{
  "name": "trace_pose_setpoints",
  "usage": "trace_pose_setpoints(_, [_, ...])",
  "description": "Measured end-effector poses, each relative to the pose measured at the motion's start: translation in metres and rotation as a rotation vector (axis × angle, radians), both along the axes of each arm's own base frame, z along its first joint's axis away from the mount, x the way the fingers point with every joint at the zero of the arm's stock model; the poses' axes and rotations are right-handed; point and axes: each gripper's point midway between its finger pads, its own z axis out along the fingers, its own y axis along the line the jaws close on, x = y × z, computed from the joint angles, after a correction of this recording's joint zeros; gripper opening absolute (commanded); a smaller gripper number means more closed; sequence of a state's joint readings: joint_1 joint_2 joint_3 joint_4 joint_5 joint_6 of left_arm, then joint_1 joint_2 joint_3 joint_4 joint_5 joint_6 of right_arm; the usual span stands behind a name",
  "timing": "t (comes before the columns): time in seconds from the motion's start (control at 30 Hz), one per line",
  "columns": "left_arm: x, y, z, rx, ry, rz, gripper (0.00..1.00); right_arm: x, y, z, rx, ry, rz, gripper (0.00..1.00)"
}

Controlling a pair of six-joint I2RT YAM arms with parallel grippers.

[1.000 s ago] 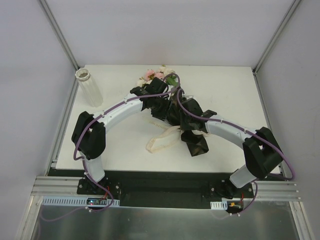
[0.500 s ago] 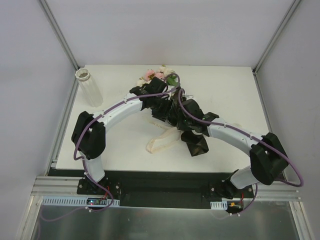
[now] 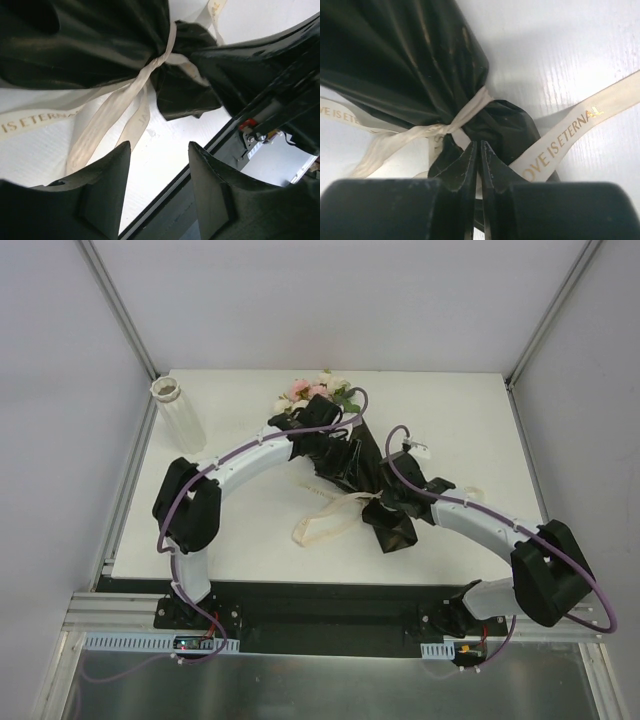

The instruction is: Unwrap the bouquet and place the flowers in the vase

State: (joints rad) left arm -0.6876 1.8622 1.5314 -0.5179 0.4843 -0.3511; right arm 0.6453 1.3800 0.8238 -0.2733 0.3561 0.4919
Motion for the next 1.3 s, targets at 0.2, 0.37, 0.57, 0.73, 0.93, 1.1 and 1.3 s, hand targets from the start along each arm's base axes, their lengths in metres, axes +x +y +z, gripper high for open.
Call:
trace_pose_setpoints(0.2, [0.039, -0.035, 0.013, -0.055, -0.028, 0.058, 0.33, -0.009, -0.004, -0.024, 0.078, 0.011, -0.067, 0.06])
trace_pose_setpoints(0.37, [0.067, -0.057, 0.007, -0.097, -0.070, 0.097, 0.20, -0.010, -0.005, -0.024, 0.143, -0.040, -0.092, 0.07])
trace_pose_setpoints(0.57, [0.083, -0.057, -0.023, -0.070, -0.127, 0.119, 0.19, -0.009, -0.006, -0.019, 0.159, -0.068, -0.086, 0.08])
trace_pose_setpoints(0.73, [0.088, -0.051, -0.045, -0.040, -0.189, 0.106, 0.14, -0.009, -0.006, -0.006, 0.179, -0.104, -0.077, 0.12])
trace_pose_setpoints(0.93, [0.089, -0.047, -0.062, -0.029, -0.232, 0.085, 0.14, -0.007, -0.007, 0.008, 0.196, -0.125, -0.083, 0.14])
trace_pose_setpoints(1.1, [0.087, -0.038, -0.081, 0.006, -0.248, 0.088, 0.15, 0.006, 0.007, 0.024, 0.238, -0.127, -0.078, 0.09])
trace_pose_setpoints(1.3, [0.087, -0.033, -0.089, 0.020, -0.264, 0.093, 0.15, 0.008, 0.025, 0.009, 0.289, -0.071, -0.060, 0.06])
